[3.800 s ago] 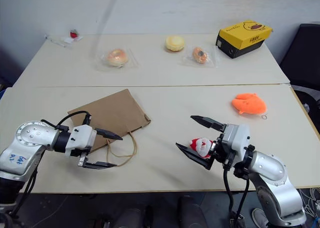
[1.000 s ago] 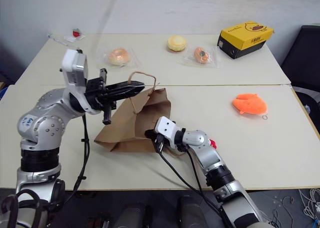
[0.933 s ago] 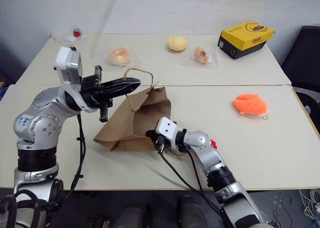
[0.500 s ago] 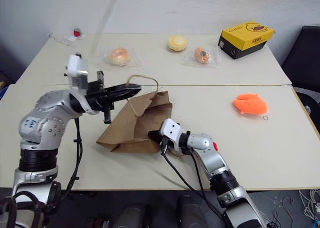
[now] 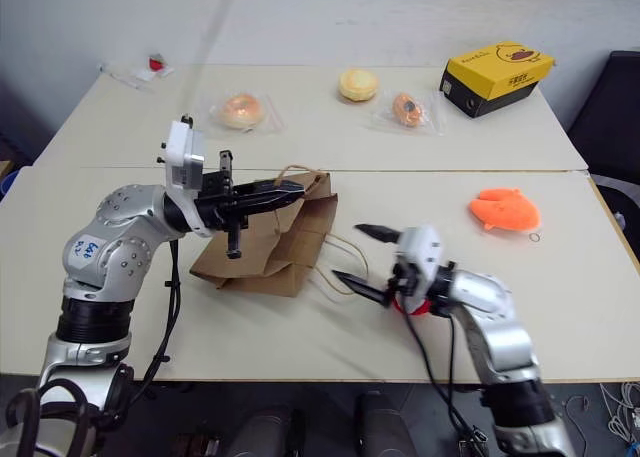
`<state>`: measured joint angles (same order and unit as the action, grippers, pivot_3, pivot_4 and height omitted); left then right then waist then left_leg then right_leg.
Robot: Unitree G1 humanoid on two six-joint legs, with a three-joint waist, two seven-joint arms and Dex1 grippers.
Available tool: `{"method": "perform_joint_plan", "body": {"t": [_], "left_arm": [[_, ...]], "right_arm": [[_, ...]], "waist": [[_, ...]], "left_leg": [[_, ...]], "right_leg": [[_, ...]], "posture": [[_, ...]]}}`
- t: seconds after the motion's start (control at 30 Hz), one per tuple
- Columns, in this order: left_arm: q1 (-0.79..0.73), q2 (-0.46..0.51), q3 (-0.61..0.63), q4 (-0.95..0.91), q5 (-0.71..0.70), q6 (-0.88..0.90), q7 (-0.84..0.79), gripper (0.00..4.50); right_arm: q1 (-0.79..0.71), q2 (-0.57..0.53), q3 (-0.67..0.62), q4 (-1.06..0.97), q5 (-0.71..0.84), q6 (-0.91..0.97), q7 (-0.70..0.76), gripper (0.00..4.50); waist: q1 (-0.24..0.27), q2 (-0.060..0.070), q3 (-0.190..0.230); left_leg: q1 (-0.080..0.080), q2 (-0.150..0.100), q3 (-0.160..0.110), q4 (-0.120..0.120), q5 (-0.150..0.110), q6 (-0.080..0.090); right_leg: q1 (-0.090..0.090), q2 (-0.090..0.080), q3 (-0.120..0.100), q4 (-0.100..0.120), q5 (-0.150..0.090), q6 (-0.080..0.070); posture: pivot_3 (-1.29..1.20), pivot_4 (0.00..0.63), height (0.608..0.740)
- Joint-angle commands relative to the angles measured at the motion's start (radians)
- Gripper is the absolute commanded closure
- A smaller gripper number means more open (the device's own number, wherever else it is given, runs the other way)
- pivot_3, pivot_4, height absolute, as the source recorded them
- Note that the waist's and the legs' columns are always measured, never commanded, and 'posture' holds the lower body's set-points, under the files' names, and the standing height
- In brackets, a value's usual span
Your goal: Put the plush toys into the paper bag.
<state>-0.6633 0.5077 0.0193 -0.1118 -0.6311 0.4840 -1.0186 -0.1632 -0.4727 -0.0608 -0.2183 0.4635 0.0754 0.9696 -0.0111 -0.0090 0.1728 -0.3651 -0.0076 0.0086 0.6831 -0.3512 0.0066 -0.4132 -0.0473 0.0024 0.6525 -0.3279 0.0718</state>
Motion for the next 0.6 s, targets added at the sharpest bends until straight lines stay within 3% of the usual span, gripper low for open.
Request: {"method": "perform_joint_plan", "body": {"t": [0.03,0.23,0.4,0.6], "left_arm": [[-0.023,0.000,0.002,-0.012,-0.001,-0.017,-0.016,4.50],[-0.051,-0.010,-0.008,0.046,0.014,-0.033,-0.047,4.50],[-0.062,-0.018,-0.017,0.069,0.021,-0.038,-0.068,4.50],[-0.061,-0.015,-0.003,0.093,0.040,-0.057,-0.051,4.50]], "right_arm": [[0.104,-0.054,-0.156,-0.087,0.062,-0.027,-0.012,0.04],[0.414,-0.093,-0.492,-0.081,0.057,-0.140,-0.043,0.04],[0.636,0.028,-0.731,-0.029,0.073,-0.245,-0.137,0.04],[0.774,0.197,-0.791,0.094,-0.014,-0.427,-0.233,0.04]], "waist": [[0.008,0.000,0.000],[0.020,0.000,0.000],[0.024,0.000,0.000],[0.012,0.001,0.000]], "left_leg": [[0.000,0.000,0.000,0.000,0.000,0.000],[0.000,0.000,0.000,0.000,0.000,0.000],[0.001,0.000,0.001,0.000,0.000,0.001],[0.007,0.000,0.002,-0.004,0.000,0.001]], "right_leg": [[0.000,0.000,0.000,0.000,0.000,0.000],[0.000,0.000,0.001,0.000,0.000,0.000],[0.001,0.001,0.001,0.000,0.000,0.000],[0.006,0.001,0.004,-0.005,0.000,0.000]], "posture": [[0.00,0.150,0.740],[0.00,0.150,0.740],[0.00,0.150,0.740],[0.00,0.150,0.740]]}}
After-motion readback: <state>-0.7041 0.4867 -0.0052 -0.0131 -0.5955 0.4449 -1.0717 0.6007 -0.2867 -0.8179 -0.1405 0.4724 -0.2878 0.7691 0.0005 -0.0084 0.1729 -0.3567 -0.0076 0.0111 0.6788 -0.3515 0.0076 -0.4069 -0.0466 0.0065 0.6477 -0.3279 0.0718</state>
